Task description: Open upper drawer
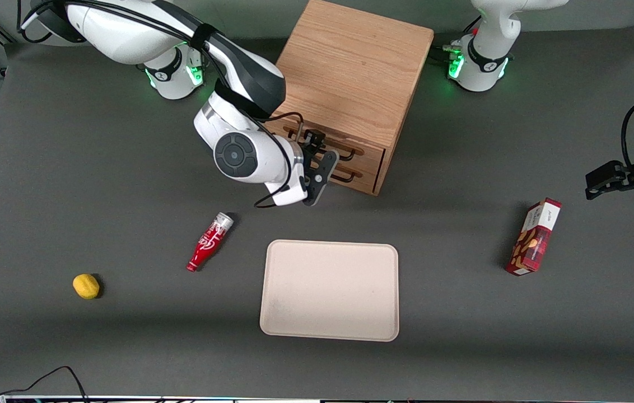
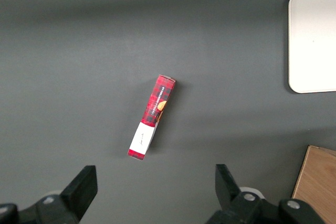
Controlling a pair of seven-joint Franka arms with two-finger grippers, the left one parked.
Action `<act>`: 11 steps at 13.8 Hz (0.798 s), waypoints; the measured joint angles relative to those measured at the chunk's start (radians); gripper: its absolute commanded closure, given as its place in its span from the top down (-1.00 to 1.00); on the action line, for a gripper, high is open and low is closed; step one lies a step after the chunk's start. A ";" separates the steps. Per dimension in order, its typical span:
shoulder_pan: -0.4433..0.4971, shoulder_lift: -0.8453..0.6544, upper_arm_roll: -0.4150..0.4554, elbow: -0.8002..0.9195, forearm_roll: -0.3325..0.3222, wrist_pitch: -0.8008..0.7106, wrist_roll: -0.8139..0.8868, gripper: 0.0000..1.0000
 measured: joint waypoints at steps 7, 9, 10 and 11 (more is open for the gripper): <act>-0.021 0.016 -0.018 0.004 -0.035 0.016 0.000 1.00; -0.029 0.033 -0.025 0.033 -0.037 0.018 0.000 1.00; -0.030 0.039 -0.034 0.048 -0.037 0.018 0.000 1.00; -0.032 0.044 -0.042 0.062 -0.037 0.018 0.000 1.00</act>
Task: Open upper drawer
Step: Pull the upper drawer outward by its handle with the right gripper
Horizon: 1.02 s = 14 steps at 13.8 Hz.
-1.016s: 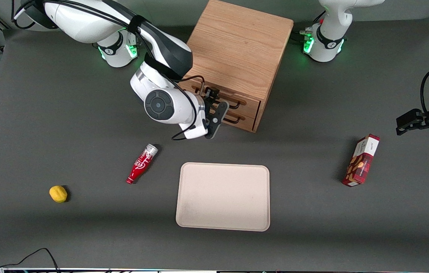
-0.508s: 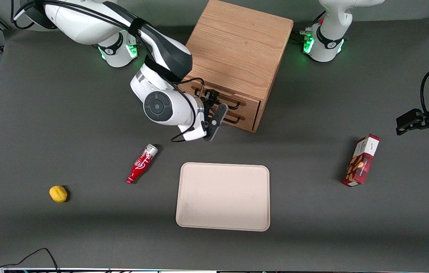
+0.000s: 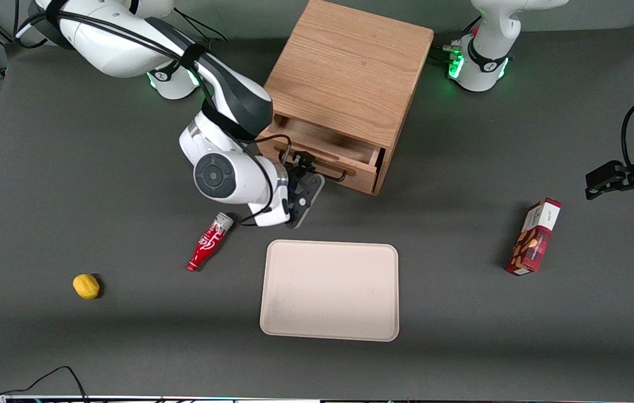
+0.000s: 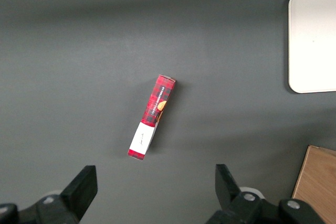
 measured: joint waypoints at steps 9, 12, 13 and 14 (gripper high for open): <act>-0.008 0.122 -0.019 0.166 -0.025 -0.005 0.000 1.00; -0.007 0.149 -0.040 0.214 -0.027 -0.009 0.000 1.00; -0.008 0.157 -0.046 0.230 -0.027 -0.009 0.000 1.00; -0.009 0.166 -0.050 0.246 -0.028 -0.009 -0.001 1.00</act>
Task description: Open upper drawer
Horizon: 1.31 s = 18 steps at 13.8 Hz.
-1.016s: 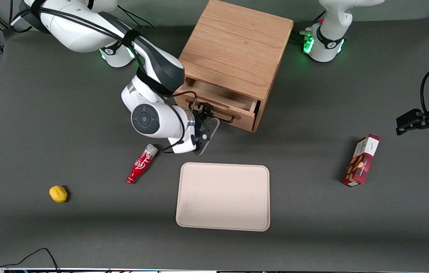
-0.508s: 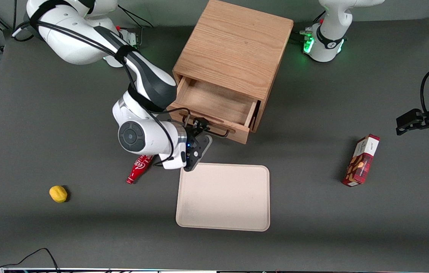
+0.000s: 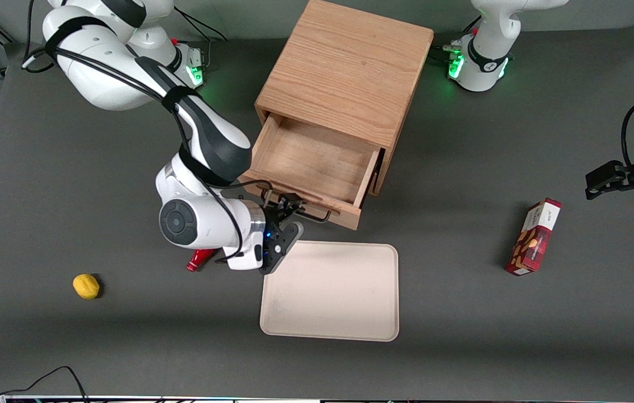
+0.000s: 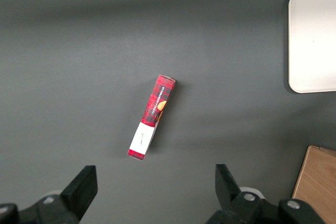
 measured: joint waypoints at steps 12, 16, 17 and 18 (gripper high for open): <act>-0.007 0.079 -0.051 0.142 -0.002 -0.004 -0.027 1.00; -0.021 0.083 -0.056 0.163 -0.002 -0.006 -0.032 1.00; -0.024 0.083 -0.056 0.168 -0.002 -0.010 -0.032 1.00; -0.025 0.084 -0.056 0.171 -0.002 -0.012 -0.033 1.00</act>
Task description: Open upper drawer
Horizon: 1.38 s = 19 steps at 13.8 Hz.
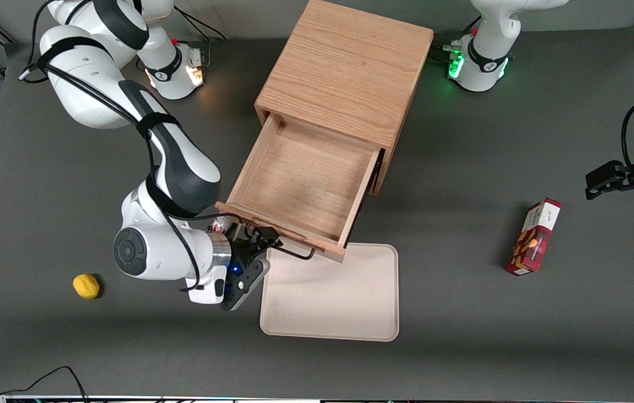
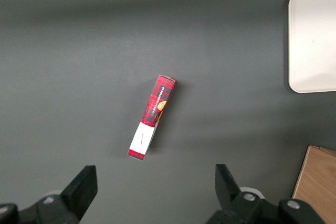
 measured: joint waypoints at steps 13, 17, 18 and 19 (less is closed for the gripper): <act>-0.028 -0.437 -0.167 0.037 -0.008 -0.347 0.212 1.00; -0.031 -0.662 -0.298 -0.090 -0.009 -0.500 0.318 1.00; -0.032 -0.698 -0.332 -0.106 -0.009 -0.555 0.320 1.00; -0.033 -0.728 -0.364 -0.119 -0.009 -0.600 0.322 1.00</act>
